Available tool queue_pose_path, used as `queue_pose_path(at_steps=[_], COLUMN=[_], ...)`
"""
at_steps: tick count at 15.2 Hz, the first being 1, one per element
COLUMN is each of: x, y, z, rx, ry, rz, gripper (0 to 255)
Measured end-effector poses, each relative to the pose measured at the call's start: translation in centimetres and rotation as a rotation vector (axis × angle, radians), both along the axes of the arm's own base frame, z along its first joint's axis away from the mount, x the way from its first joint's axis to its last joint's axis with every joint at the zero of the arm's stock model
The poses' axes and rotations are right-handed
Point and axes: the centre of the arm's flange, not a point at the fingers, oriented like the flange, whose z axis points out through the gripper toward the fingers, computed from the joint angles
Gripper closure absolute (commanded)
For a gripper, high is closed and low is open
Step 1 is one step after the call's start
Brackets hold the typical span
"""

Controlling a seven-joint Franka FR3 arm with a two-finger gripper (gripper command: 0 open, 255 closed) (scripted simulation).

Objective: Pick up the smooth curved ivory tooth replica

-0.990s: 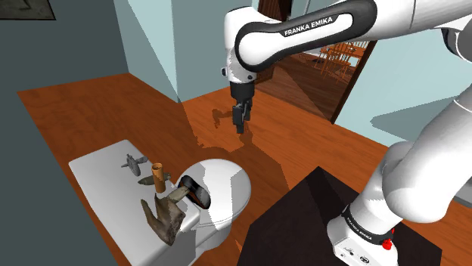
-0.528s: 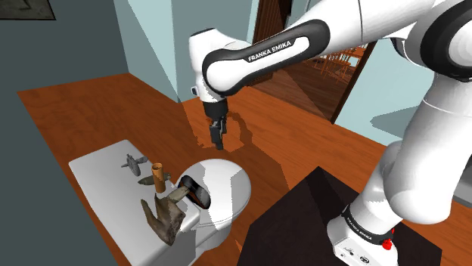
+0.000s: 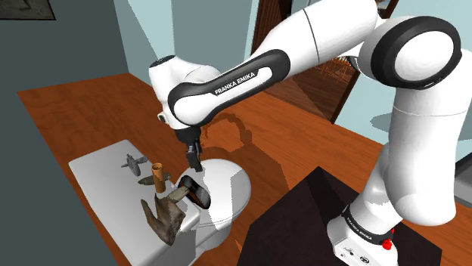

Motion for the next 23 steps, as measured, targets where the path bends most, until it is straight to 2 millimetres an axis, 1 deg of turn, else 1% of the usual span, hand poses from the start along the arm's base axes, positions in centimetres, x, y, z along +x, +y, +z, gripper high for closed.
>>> queue_pose_path(at_steps=[5,7,10,16,17,23], x=[-0.6,-1.4,-1.6,-1.6,-1.6,-1.6], y=[6.0,8.4,9.5,9.6,9.6,9.5], z=[-4.1,-5.6,-7.0,-10.3,-10.5,-10.6], rx=[-0.014,-0.019,-0.022,-0.023,-0.023,-0.023], ry=[0.020,0.028,0.032,0.033,0.033,0.033], rz=[0.150,0.210,0.242,0.246,0.246,0.246], gripper=[0,0,0,0,255,255])
